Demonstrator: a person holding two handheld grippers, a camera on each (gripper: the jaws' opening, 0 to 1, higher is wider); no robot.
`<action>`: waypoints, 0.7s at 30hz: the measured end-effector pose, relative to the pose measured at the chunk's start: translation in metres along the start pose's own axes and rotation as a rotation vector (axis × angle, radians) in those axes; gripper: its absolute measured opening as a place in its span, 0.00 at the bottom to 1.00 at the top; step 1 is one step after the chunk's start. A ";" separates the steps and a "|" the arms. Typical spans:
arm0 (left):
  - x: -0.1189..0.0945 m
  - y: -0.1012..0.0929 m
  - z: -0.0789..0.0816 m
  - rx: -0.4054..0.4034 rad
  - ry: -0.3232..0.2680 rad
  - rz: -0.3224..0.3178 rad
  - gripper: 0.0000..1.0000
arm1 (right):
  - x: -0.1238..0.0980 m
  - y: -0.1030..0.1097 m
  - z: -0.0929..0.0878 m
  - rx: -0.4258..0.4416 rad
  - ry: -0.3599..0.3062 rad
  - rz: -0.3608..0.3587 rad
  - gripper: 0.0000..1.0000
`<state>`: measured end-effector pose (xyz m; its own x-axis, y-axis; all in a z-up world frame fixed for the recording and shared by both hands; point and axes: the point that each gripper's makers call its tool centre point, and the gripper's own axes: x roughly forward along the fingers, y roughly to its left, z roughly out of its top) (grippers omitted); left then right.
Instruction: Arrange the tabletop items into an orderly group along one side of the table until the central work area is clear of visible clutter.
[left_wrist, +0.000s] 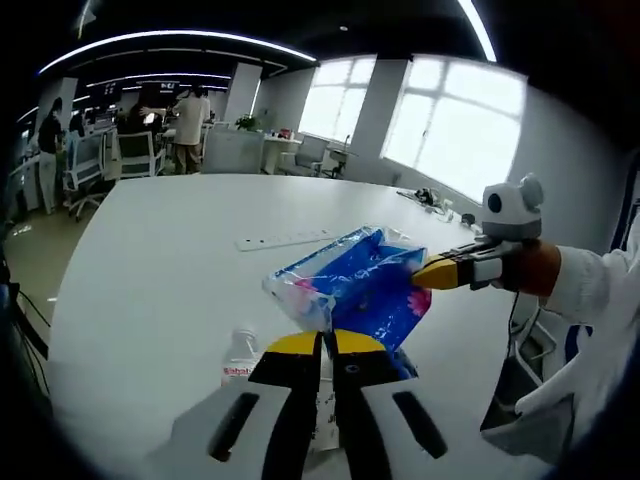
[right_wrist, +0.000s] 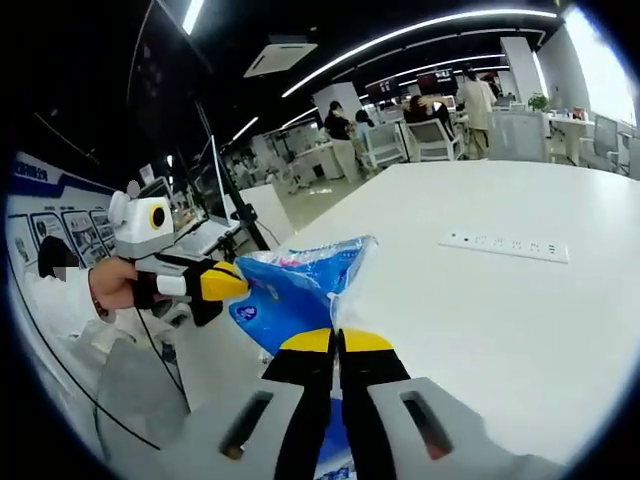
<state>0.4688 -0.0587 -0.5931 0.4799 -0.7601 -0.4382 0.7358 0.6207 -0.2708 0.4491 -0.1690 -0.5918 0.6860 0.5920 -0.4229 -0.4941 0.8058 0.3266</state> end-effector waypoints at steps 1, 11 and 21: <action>0.001 -0.002 0.001 0.003 -0.002 -0.004 0.00 | -0.004 -0.002 0.001 -0.001 -0.003 -0.005 0.00; 0.019 -0.031 0.032 0.036 -0.025 -0.043 0.00 | -0.035 -0.020 0.015 -0.012 -0.045 -0.040 0.00; 0.048 -0.067 0.063 0.097 -0.031 -0.090 0.00 | -0.074 -0.055 0.036 -0.030 -0.096 -0.097 0.00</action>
<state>0.4729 -0.1489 -0.5421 0.4233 -0.8184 -0.3888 0.8187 0.5293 -0.2227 0.4448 -0.2571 -0.5480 0.7786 0.5080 -0.3683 -0.4374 0.8603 0.2620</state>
